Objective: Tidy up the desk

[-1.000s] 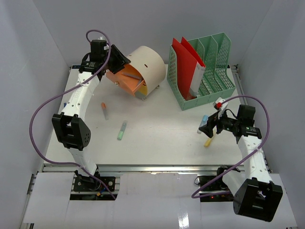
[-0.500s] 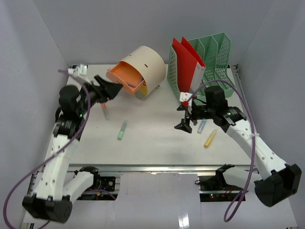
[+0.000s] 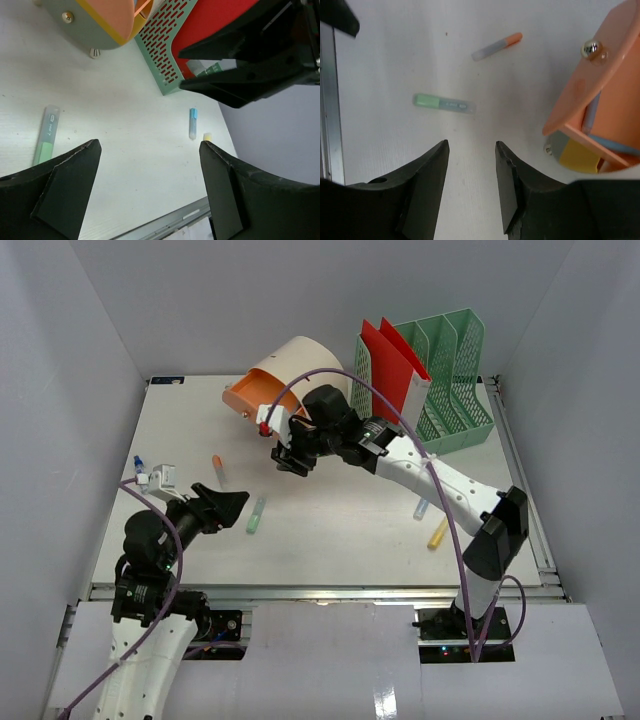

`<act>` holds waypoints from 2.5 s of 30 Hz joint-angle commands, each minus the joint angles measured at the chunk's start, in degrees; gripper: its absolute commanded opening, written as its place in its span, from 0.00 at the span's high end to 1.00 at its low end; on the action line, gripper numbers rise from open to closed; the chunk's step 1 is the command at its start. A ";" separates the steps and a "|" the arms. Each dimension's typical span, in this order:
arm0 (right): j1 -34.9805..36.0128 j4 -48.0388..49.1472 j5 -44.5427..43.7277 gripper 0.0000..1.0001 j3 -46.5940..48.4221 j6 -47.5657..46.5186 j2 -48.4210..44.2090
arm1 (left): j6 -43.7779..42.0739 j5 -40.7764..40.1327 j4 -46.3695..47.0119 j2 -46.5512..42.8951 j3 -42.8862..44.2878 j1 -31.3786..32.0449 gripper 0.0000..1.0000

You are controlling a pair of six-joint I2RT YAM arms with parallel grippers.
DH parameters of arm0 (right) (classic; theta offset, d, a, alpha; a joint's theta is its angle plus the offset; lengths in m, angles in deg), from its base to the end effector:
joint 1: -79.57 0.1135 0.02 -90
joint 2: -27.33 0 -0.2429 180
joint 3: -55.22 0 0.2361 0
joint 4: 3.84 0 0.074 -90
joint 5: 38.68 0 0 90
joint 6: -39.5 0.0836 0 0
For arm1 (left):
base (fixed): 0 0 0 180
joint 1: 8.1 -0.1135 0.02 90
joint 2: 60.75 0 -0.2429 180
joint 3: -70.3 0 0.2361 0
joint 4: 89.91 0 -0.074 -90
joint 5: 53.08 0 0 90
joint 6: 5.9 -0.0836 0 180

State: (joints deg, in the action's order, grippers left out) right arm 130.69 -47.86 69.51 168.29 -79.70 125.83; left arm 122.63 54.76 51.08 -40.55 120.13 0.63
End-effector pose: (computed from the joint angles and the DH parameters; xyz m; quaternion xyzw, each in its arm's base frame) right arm 0.2421 0.3418 0.3377 -0.6109 0.6003 0.2287 0.4628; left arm 0.1432 -0.0479 0.2891 -0.0968 0.7538 -0.3645 0.5381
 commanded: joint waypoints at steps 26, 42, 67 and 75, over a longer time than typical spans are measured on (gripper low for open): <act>3.56 25.19 -36.52 0.55 24.79 1.30 31.95 | 6.85 -8.87 -23.15 -15.91 3.11 -0.29 0.03; -1.72 27.28 -36.52 0.38 23.78 1.15 29.95 | 8.29 -5.79 -17.41 -11.70 1.60 -0.29 0.02; -21.65 11.73 35.13 0.12 -20.33 1.49 -15.82 | 11.13 11.34 27.83 21.70 -5.83 -0.29 0.03; -36.56 14.63 46.97 0.13 -45.88 0.61 -33.88 | 11.99 15.37 50.69 51.75 3.88 -0.31 0.03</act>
State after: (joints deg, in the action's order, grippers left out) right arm 98.30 -34.45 105.70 129.04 -79.09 97.35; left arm 134.60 66.98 85.11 2.54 117.78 0.63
